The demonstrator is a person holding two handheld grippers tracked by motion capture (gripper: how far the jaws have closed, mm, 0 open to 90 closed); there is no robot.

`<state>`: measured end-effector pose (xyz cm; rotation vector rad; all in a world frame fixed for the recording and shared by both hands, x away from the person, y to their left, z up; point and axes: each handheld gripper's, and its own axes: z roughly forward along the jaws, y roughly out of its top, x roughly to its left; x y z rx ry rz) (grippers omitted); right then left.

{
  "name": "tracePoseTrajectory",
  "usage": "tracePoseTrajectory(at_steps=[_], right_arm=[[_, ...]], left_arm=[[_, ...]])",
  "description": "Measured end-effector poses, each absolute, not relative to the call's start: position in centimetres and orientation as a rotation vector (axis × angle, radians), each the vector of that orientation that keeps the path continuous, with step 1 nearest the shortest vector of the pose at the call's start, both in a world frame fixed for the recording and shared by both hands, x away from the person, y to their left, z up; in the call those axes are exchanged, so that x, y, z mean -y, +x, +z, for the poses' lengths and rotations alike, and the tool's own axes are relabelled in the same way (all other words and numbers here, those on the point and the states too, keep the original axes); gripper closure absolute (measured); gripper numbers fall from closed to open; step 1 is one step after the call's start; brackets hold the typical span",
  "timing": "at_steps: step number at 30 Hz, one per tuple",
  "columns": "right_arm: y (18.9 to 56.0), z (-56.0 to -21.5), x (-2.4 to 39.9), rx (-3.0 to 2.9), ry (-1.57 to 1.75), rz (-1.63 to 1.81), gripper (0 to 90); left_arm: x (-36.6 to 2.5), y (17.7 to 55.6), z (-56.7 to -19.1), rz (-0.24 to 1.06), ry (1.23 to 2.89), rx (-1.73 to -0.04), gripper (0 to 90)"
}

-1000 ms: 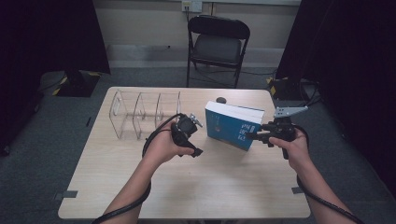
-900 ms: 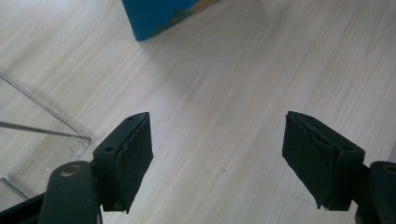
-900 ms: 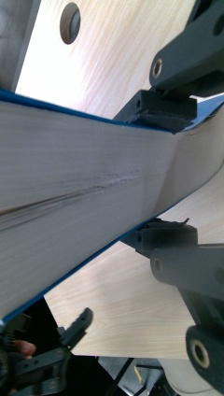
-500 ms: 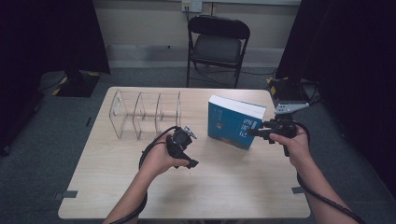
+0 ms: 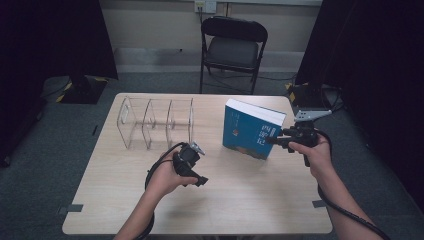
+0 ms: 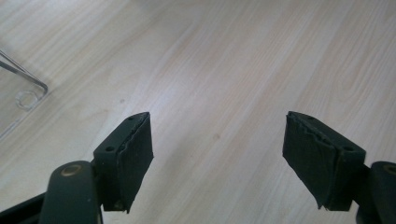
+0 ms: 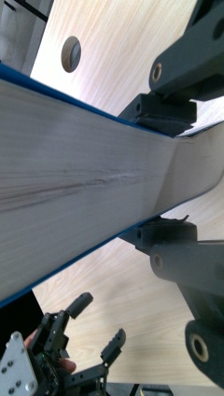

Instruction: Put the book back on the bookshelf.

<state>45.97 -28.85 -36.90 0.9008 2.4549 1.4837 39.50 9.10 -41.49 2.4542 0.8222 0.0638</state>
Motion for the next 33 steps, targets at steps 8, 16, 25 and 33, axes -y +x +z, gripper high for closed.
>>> tracePoseTrajectory(at_steps=[8, 16, 25, 33], right_arm=[[46.1, -36.9, 29.0, -2.432, 0.914, 1.47, 56.7], [46.2, -36.8, 29.0, -2.421, 0.9, 1.449, 57.2], [46.0, -36.1, 28.7, -2.411, 0.851, 1.402, 54.0], [46.3, -32.9, 27.7, -2.451, 0.802, 1.279, 52.0]], left_arm=[[-10.0, 39.1, -42.3, 0.052, 2.419, -0.851, 23.3], [-10.0, 38.9, -42.9, 0.044, 2.429, -0.853, 23.7], [-10.1, 38.7, -43.1, 0.044, 2.438, -0.846, 24.0], [-10.2, 38.6, -43.2, 0.039, 2.44, -0.847, 24.2]])
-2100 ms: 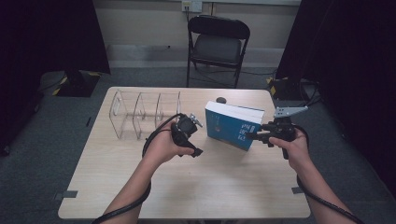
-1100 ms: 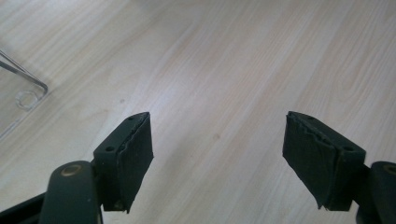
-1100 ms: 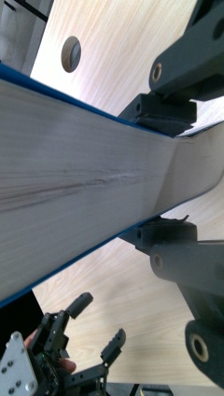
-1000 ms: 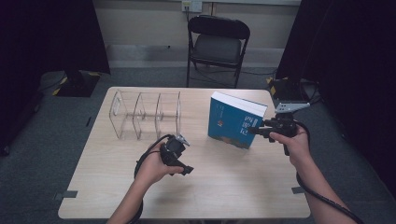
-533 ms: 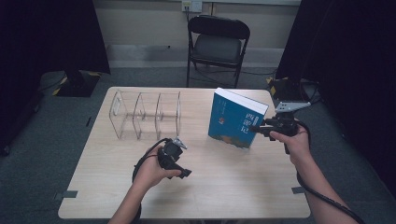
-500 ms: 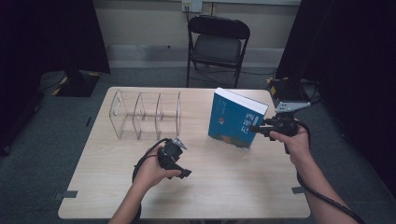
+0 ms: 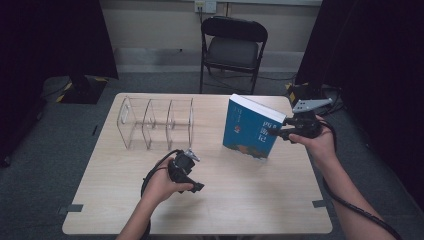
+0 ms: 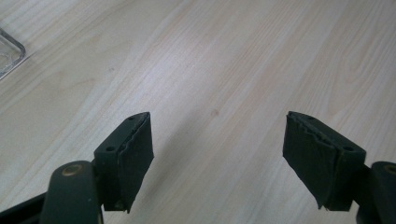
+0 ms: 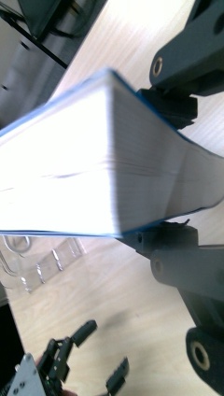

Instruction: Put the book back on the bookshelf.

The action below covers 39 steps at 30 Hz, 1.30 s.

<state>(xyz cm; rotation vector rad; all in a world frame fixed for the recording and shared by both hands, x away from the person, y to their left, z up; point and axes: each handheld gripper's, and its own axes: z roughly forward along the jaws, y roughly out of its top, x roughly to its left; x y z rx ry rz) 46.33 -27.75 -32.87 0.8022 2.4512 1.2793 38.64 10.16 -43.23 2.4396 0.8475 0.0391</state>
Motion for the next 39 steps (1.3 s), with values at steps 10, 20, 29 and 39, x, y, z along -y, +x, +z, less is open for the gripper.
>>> tracePoseTrajectory(at_steps=[10, 20, 29, 39], right_arm=[[47.1, -31.0, 26.5, -2.59, 0.848, 1.033, 52.8], [48.1, -29.8, 25.3, -2.682, 0.93, 0.859, 51.0], [49.1, -29.5, 24.3, -2.741, 0.931, 0.77, 51.1], [50.2, -29.8, 22.9, -2.784, 0.946, 0.696, 50.1]], left_arm=[[-10.3, 38.6, -43.4, 0.03, 2.449, -0.85, 24.2], [-10.1, 38.5, -43.9, 0.012, 2.462, -0.856, 24.4], [-9.7, 38.3, -44.4, -0.006, 2.465, -0.857, 24.6], [-9.6, 38.2, -44.5, -0.015, 2.478, -0.85, 24.7]])
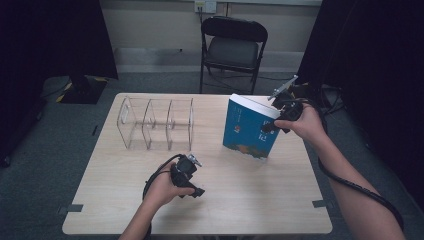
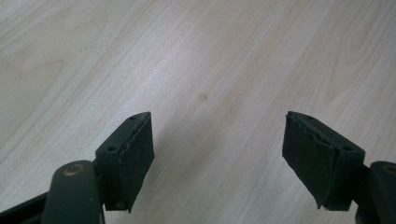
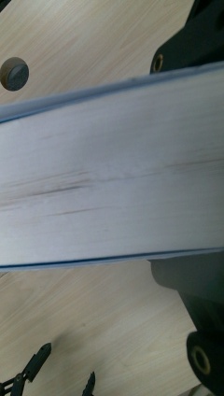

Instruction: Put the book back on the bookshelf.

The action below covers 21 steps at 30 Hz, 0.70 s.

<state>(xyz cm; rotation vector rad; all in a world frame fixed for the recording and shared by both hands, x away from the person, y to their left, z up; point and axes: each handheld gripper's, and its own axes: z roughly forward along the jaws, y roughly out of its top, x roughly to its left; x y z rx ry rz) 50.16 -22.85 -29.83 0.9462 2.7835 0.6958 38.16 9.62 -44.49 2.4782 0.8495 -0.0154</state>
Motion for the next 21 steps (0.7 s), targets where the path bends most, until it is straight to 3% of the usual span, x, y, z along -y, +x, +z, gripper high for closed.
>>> tracePoseTrajectory(at_steps=[7, 13, 21], right_arm=[[50.3, -30.3, 22.0, -2.792, 0.932, 0.626, 44.3], [50.5, -30.3, 21.8, -2.826, 0.881, 0.591, 52.9], [50.3, -30.2, 21.4, -2.835, 0.821, 0.514, 55.8]], left_arm=[[-9.7, 38.2, -44.5, -0.017, 2.483, -0.844, 24.8], [-9.6, 38.2, -44.6, -0.015, 2.49, -0.851, 25.3], [-9.5, 38.1, -44.6, -0.019, 2.49, -0.85, 25.4]])
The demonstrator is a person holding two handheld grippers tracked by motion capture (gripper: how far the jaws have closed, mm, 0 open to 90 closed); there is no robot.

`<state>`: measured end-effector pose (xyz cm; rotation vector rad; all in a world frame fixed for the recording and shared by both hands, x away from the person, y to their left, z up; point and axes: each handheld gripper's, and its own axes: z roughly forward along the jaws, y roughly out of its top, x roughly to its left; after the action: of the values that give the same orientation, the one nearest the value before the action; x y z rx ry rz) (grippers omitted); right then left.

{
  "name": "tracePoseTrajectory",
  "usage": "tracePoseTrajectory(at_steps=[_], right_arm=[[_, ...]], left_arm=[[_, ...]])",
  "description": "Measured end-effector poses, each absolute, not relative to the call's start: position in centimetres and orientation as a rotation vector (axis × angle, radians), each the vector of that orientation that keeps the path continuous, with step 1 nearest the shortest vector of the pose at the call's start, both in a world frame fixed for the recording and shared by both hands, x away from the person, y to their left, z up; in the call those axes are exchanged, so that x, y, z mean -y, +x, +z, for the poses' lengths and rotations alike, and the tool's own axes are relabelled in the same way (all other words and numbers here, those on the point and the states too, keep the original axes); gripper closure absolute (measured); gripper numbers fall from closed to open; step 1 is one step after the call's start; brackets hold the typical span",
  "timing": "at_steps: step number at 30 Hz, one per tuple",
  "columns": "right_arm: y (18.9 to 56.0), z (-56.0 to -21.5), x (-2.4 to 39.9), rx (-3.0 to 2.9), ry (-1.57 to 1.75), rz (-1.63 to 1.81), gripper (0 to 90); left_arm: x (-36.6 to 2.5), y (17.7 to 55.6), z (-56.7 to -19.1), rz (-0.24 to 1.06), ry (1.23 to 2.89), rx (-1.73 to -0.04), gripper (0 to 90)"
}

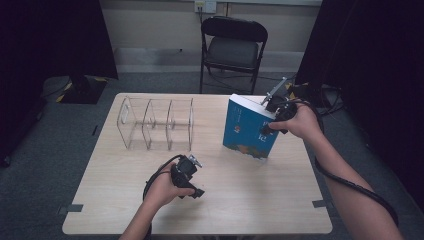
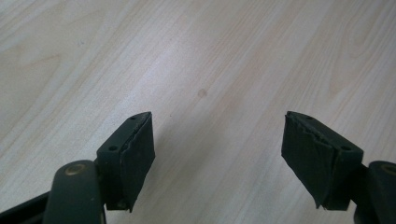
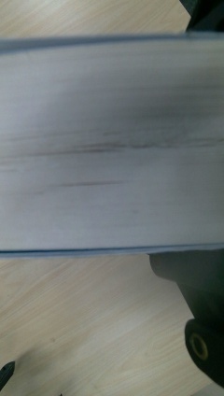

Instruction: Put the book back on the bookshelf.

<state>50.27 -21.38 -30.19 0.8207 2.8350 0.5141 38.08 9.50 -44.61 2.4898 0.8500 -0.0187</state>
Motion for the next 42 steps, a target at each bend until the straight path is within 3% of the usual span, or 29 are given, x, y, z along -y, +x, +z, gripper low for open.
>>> tracePoseTrajectory(at_steps=[24, 42], right_arm=[[47.3, -30.0, 20.6, -2.836, 0.833, 0.546, 61.0], [42.0, -28.3, 20.6, -2.878, 0.676, 0.629, 61.0]], left_arm=[[-10.0, 38.2, -44.4, -0.018, 2.477, -0.871, 25.5], [-10.4, 38.4, -44.2, -0.008, 2.461, -0.878, 23.6]])
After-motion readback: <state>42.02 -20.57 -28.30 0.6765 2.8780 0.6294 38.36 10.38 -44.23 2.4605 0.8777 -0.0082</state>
